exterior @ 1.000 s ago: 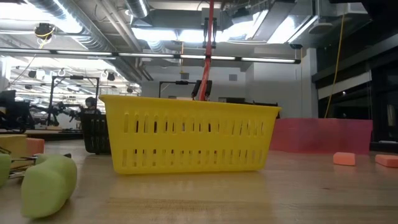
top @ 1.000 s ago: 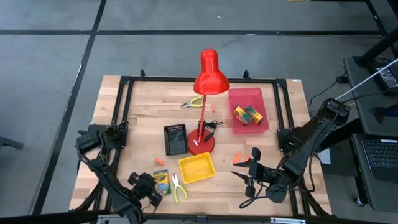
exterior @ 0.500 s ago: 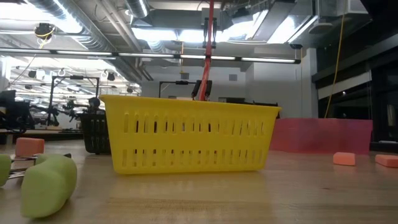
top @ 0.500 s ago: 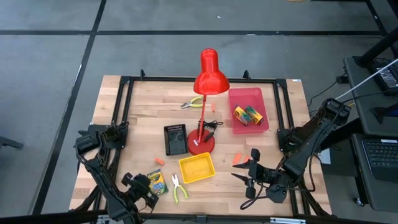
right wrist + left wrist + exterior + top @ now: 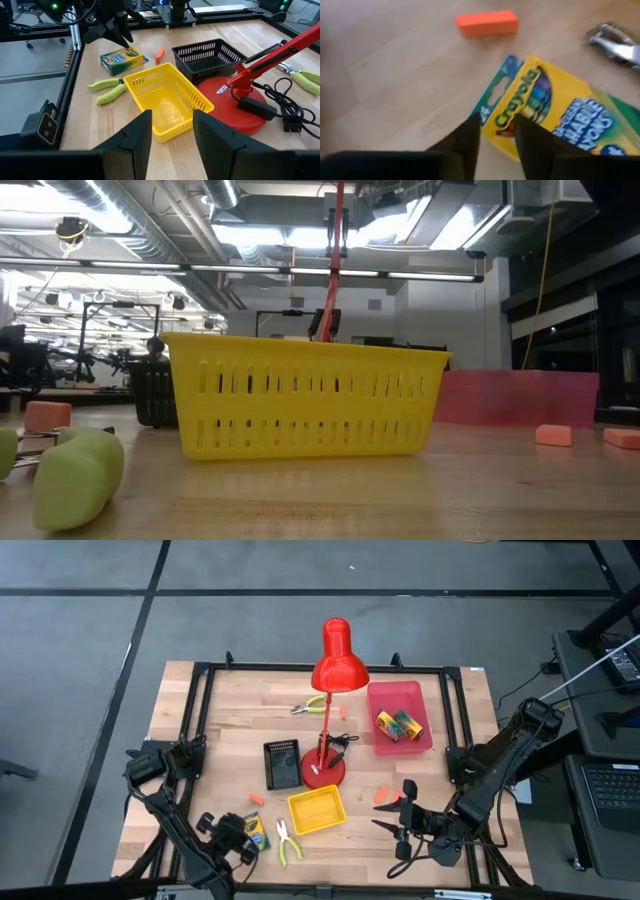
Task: Pick & Place School Supplies
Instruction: Put the crayon box into the pink bin
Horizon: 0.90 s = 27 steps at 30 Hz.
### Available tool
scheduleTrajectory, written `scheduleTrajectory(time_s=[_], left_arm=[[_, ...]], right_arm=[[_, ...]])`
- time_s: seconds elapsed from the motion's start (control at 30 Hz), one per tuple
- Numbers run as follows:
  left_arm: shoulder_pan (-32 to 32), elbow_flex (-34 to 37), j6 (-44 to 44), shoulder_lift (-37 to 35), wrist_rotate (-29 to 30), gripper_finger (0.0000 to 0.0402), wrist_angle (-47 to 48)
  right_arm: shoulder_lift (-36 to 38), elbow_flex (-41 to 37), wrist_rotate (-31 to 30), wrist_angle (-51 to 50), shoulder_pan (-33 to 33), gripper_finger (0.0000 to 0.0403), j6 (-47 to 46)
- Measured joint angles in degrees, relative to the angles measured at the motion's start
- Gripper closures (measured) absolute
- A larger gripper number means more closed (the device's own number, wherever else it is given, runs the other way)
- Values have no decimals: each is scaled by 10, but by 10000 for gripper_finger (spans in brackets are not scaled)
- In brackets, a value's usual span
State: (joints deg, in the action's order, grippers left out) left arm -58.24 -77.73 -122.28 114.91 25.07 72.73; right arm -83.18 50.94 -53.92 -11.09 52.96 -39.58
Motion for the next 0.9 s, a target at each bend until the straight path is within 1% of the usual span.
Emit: scheduleTrajectory(time_s=[0.13,0.2,0.3,0.5,0.73,0.8,0.9], left_arm=[[4,0,-14,0,-36,233,-15],[7,-5,-15,0,-40,220,-28],[11,-16,-18,0,-41,214,-37],[22,-15,-25,-1,-59,221,-52],[21,-14,-26,-1,-55,248,-71],[21,-14,-25,-1,-48,258,-71],[21,-14,-21,-1,-21,271,-70]], right_arm=[[0,0,0,0,0,257,-1],[0,0,0,0,0,257,-2],[0,0,0,0,0,257,-3],[0,0,0,0,2,257,-2],[0,0,-5,0,11,257,0],[0,0,-5,0,11,257,0],[0,0,-5,0,11,257,0]])
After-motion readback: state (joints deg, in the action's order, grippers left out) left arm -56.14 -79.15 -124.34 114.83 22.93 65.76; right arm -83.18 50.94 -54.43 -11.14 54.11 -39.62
